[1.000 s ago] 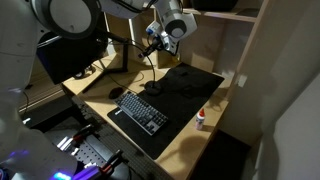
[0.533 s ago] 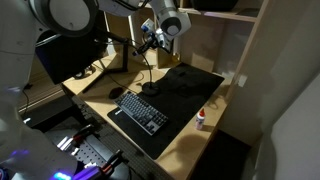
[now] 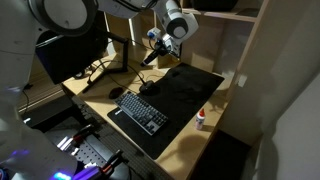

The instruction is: Move the black thing off the black mat

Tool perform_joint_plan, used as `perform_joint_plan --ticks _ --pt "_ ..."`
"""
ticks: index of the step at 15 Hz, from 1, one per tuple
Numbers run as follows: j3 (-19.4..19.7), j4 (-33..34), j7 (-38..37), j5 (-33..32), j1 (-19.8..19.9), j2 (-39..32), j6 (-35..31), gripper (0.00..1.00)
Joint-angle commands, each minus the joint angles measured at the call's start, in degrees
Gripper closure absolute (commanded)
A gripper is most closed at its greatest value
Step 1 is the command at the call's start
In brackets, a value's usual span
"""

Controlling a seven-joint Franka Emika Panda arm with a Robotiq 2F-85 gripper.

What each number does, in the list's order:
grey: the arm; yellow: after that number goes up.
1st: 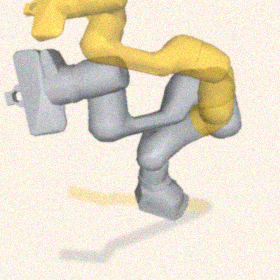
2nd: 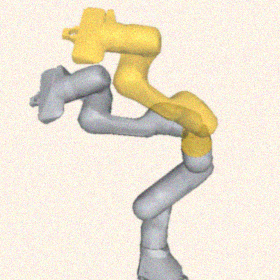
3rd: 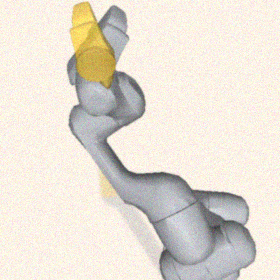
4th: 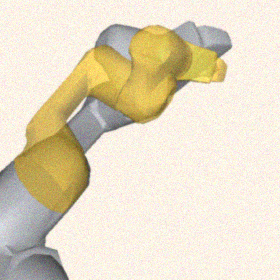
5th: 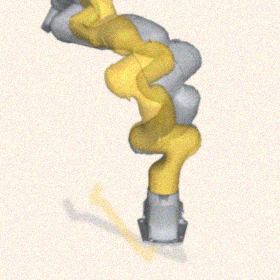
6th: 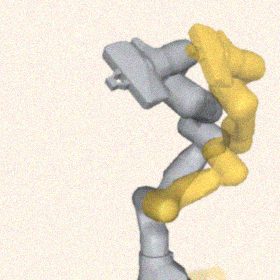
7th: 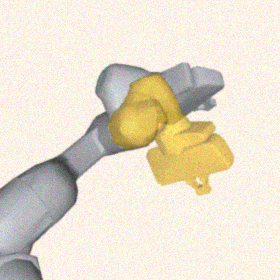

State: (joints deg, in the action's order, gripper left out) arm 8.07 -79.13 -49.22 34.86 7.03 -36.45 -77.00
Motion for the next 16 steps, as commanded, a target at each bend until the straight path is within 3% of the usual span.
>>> perform_joint_plan --ticks 1,8,16 --pt "1.11 -2.64 -1.03 -1.96 0.53 0.08 -3.68 0.03" --pt "1.04 -4.16 -2.42 -6.03 1.00 -1.54 -3.91 0.00" --pt "-0.80 -4.72 -4.93 -1.22 0.63 -1.06 -11.55 0.00"
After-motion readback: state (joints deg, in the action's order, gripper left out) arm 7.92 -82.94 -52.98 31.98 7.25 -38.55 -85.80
